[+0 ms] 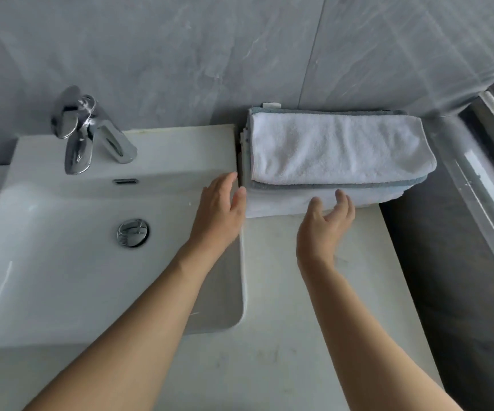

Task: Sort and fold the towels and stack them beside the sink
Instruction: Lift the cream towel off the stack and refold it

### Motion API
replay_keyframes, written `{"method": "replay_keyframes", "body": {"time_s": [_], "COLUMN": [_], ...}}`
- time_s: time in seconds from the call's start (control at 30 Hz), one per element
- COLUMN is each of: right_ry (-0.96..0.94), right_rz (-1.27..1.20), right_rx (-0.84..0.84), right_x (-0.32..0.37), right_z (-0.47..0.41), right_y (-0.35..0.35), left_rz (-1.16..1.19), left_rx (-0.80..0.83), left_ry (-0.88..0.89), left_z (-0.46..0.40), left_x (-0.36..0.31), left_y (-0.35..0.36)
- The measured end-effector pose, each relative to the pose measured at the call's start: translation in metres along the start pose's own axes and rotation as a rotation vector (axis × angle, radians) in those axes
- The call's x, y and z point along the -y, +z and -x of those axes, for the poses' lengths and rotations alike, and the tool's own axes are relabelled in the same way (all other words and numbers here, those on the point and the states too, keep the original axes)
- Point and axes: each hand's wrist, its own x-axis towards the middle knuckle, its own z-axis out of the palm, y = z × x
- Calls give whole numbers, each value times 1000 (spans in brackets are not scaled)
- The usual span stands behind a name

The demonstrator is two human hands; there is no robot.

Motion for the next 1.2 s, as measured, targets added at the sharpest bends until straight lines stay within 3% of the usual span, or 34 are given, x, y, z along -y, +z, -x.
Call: {"method": "replay_keyframes", "body": {"time_s": [0.37,0.67,0.9,0.97,1.03,1.1,1.2], "right_ry": [-375,-356,-382,-315,-117,245,727], "right_rz": [192,207,195,191,178,79,-81], "right_rx": [370,536,746,816,878,904,792], "right_x": [-11,-14,0,2,4,8,11], "right_z": [133,271,379,404,423,433,434], "right_y": [60,175,298,332,366,401,444], "left_rz": [-56,-62,-1,15,56,103,205], "left_rx": [-124,-146,-292,-345,-386,-411,-457], "left_ry": [-30,-116,-267,-327,-404,-496,-646], "left_z": [73,100,99,99,97,91,75], "left_x": [94,215,329,360,390,418,453], "left_y": [-96,-221,-327,-357,-383,-404,-427]}}
